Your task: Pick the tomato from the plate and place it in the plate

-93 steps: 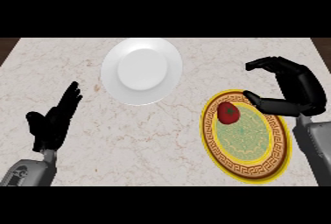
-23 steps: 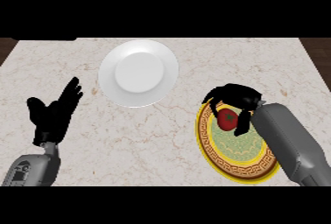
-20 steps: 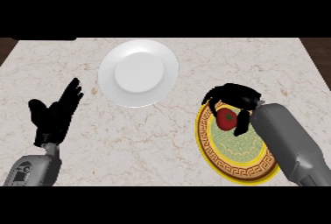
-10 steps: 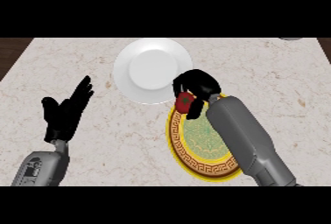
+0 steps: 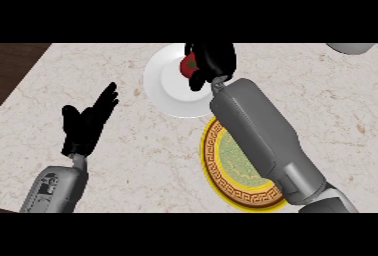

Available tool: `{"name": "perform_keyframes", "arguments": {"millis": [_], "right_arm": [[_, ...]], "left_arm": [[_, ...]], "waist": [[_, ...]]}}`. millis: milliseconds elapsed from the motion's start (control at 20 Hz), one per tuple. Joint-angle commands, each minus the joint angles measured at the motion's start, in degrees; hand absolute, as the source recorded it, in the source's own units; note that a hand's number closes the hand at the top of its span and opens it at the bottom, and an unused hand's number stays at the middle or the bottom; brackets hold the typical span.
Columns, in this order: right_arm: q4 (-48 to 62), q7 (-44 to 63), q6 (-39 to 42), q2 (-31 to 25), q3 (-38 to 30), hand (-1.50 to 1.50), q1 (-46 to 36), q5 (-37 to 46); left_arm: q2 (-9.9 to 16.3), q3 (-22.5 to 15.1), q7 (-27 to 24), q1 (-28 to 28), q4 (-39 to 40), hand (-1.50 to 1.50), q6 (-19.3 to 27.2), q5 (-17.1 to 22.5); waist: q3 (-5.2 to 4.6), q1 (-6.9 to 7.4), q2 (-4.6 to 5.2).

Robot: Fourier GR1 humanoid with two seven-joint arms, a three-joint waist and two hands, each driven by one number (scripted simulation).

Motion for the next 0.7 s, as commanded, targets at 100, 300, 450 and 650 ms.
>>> {"name": "perform_keyframes", "arguments": {"millis": [100, 300, 450, 650], "right_arm": [[1.87, 22.18, -11.06, 0.25, 2.31, 1.50, -7.59, 5.15], [4.97, 34.95, -16.76, 0.25, 4.46, 1.50, -11.28, 6.12], [6.67, 41.69, -20.68, 0.25, 7.28, 1.50, -12.43, 6.26], [10.78, 46.58, -22.68, 0.24, 9.76, 1.50, -12.66, 6.28]], "left_arm": [[-0.69, -1.15, 0.53, -1.56, 1.01, 0.00, -0.41, -0.49], [-0.89, -1.21, 0.72, -3.14, 1.22, 0.00, -0.05, -0.90], [-0.99, -0.66, -0.08, -3.39, 2.75, 0.00, -0.14, -0.68], [-1.70, -0.72, 1.02, -4.48, 2.09, 0.00, 1.44, -1.37]], "waist": [[-0.02, 1.64, 0.89], [0.11, 1.59, 1.40], [0.11, 1.20, 1.81], [0.24, 0.36, 1.75]]}}
